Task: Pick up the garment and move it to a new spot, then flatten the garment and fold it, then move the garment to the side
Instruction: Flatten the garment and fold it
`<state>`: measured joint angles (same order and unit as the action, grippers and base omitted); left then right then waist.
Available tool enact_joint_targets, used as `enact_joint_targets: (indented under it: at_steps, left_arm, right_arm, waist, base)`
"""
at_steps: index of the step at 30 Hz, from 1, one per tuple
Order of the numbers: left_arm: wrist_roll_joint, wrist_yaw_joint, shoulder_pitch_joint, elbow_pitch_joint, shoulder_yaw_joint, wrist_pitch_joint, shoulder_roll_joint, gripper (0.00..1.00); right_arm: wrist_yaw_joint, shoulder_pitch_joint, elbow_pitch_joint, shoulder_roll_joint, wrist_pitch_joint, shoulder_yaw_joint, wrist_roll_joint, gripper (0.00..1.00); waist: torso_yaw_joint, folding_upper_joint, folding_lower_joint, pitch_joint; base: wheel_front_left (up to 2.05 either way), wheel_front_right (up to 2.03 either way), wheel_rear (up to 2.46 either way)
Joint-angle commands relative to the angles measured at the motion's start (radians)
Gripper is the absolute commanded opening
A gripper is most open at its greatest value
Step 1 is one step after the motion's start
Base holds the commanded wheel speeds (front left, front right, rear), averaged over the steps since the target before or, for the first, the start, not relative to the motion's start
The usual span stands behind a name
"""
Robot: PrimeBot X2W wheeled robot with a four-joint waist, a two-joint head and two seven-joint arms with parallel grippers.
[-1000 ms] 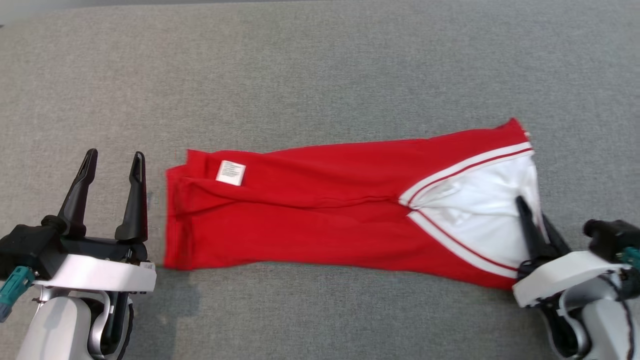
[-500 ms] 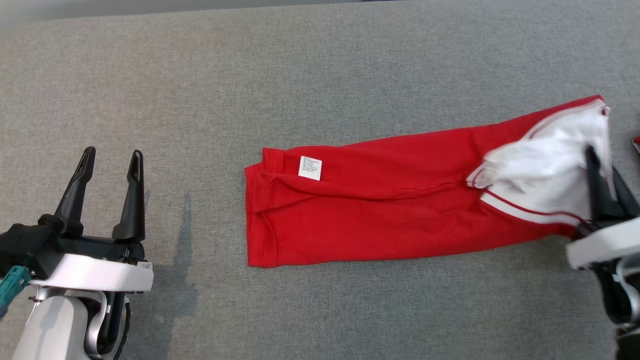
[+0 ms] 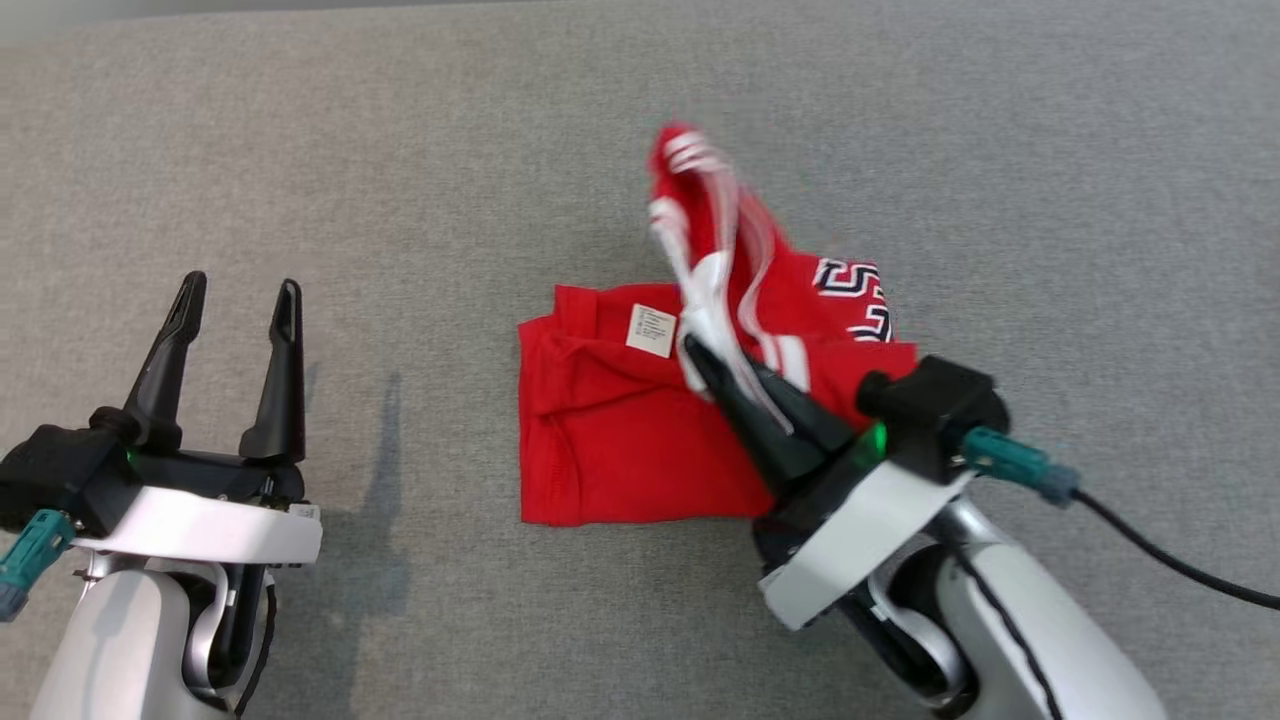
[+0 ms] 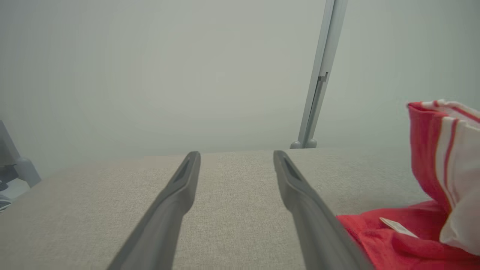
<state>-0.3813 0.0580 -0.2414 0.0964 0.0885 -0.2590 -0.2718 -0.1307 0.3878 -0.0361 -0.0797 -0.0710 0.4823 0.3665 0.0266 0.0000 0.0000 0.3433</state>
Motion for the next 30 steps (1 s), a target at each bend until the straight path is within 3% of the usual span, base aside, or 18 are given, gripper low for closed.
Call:
enact_joint_targets:
  at_steps: [1, 7, 14, 16, 17, 25, 27, 30]
  left_arm:
    - [-0.008, 0.005, -0.021, 0.006, 0.005, -0.003, 0.003, 1.00]
    - [-0.004, 0.012, -0.041, 0.022, 0.024, -0.005, 0.018, 1.00]
    - [0.005, 0.020, -0.056, 0.039, 0.032, -0.006, 0.028, 1.00]
    - [0.008, 0.020, -0.058, 0.043, 0.032, -0.006, 0.030, 1.00]
    - [0.009, 0.021, -0.058, 0.046, 0.031, -0.006, 0.031, 1.00]
    - [0.020, 0.024, -0.058, 0.058, 0.020, -0.007, 0.034, 1.00]
    - [0.021, 0.023, -0.050, 0.060, 0.016, -0.007, 0.033, 1.00]
    - [0.021, 0.012, -0.033, 0.061, 0.004, -0.006, 0.032, 1.00]
  right_arm:
    - [0.000, 0.022, 0.027, 0.005, 0.003, 0.033, 0.018, 0.00]
    - [0.000, 0.075, 0.173, 0.027, 0.034, 0.157, 0.056, 0.00]
    - [0.000, 0.126, 0.295, 0.030, 0.089, 0.232, 0.113, 0.00]
    - [0.000, 0.139, 0.310, 0.030, 0.114, 0.241, 0.143, 0.47]
    - [0.000, 0.147, 0.314, 0.030, 0.125, 0.249, 0.152, 0.97]
    - [0.000, 0.171, 0.258, 0.029, 0.190, 0.257, 0.221, 1.00]
    - [0.000, 0.153, 0.215, 0.029, 0.200, 0.229, 0.239, 1.00]
    - [0.000, 0.115, 0.114, 0.021, 0.215, 0.108, 0.193, 1.00]
  waist:
    - [0.020, 0.0000, 0.0000, 0.011]
    - [0.058, 0.0000, 0.0000, 0.033]
    - [0.078, 0.0000, 0.0000, 0.048]
    - [0.078, 0.0000, 0.0000, 0.050]
    - [0.077, 0.0000, 0.0000, 0.050]
    - [0.059, 0.0000, 0.0000, 0.034]
    - [0.051, 0.0000, 0.0000, 0.027]
    - [0.032, 0.0000, 0.0000, 0.012]
  base:
    - [0.00, 0.00, 0.00]
    - [0.00, 0.00, 0.00]
    - [0.00, 0.00, 0.00]
    - [0.00, 0.00, 0.00]
    - [0.00, 0.00, 0.00]
    - [0.00, 0.00, 0.00]
    - [0.00, 0.00, 0.00]
    - [0.00, 0.00, 0.00]
